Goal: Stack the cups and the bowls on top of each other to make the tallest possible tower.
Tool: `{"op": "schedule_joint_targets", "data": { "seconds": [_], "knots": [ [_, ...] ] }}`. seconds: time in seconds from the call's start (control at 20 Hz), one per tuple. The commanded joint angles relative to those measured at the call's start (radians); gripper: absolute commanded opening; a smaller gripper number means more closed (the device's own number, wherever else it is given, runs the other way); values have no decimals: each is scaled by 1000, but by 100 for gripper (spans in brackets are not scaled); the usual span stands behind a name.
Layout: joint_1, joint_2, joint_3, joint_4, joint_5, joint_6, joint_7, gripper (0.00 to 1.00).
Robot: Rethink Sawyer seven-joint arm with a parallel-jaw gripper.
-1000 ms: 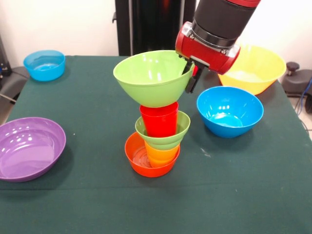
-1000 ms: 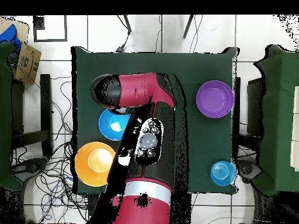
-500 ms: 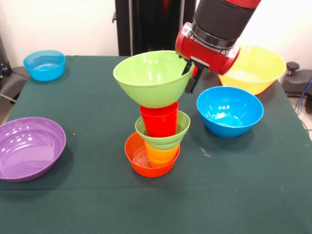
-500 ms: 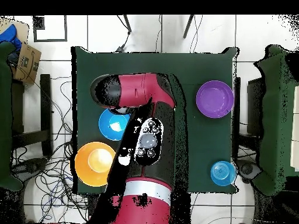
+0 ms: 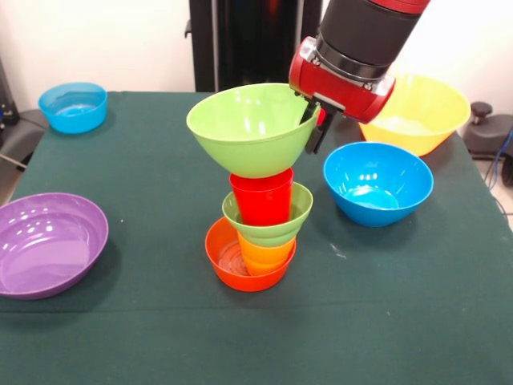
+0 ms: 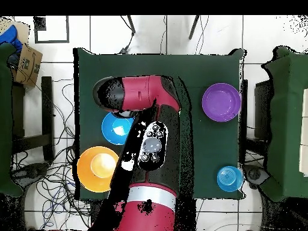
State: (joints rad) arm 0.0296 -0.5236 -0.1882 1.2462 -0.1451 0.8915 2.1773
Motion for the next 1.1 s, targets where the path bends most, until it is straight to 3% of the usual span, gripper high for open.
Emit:
{"op": "schedule_joint_targets", "data": {
  "seconds": [0.05,1.1],
  "knots": [
    [11,24,75,40,-34,-6,-7,0],
    [10,52,74,-57,-38,118,-43,0]
  ]
}}
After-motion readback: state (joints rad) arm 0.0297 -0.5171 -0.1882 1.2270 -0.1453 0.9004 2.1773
